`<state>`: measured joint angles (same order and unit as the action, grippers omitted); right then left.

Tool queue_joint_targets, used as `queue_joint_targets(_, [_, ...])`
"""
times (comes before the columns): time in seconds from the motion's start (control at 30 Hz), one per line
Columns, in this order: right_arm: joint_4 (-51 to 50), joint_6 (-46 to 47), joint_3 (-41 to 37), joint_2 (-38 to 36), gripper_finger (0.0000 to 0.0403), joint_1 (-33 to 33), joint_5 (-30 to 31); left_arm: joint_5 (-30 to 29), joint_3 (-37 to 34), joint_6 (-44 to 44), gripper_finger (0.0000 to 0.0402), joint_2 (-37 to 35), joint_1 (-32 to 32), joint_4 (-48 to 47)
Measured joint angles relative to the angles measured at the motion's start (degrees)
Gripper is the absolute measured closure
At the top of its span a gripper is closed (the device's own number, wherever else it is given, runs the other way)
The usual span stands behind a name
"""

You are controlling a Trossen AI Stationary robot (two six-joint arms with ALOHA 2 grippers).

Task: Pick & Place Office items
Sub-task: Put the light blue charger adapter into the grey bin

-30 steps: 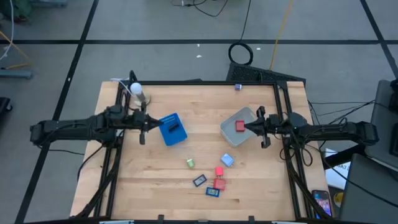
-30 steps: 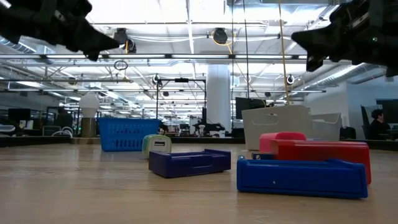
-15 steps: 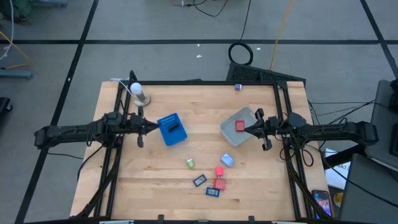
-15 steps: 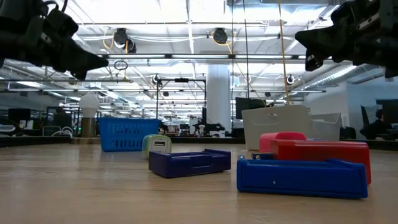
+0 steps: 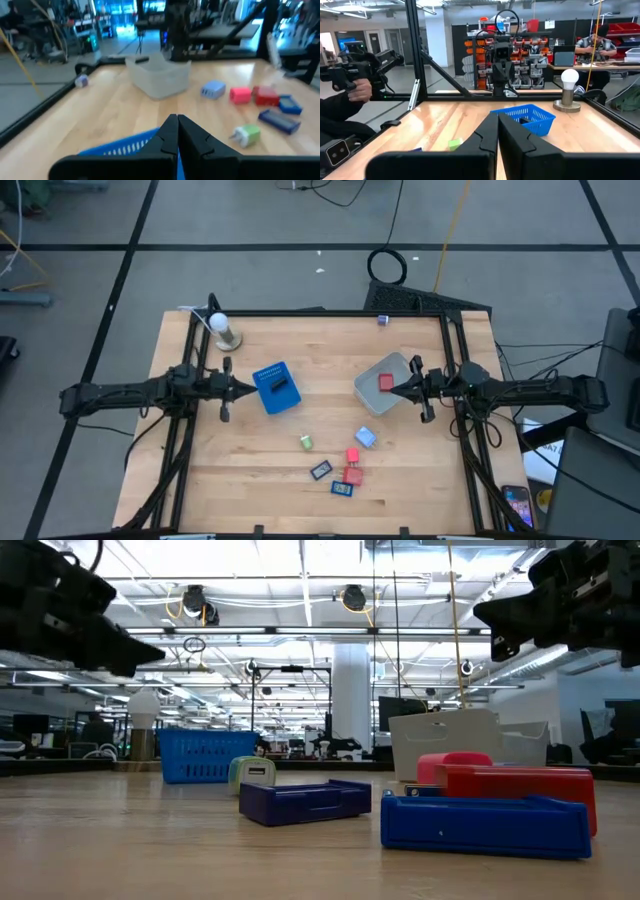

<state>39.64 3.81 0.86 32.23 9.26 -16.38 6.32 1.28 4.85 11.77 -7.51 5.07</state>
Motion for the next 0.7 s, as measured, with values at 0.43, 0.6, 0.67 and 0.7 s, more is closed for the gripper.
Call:
queue_joint_targets(0.43, [-0.4,-1.5,0.0,0.4,0.0399,0.0,3.7,1.5,0.1,-4.1,0.0400,-11.5,1.6,-4.3])
queue_joint_targets(0.6, [0.2,-1.8,0.0,1.3,0.0399,0.0,2.8,1.5,0.1,-6.7,0.0396,-11.3,1.6,-4.5])
queue_joint_targets(0.67, [1.5,-1.7,0.6,1.9,0.0399,0.0,3.2,0.9,0.1,-8.2,0.0390,-11.0,1.6,-4.6])
queue_joint_targets(0.7, [1.1,-1.7,1.2,2.3,0.0399,-0.1,3.8,0.7,0.1,-8.7,0.0388,-10.9,1.6,-4.6])
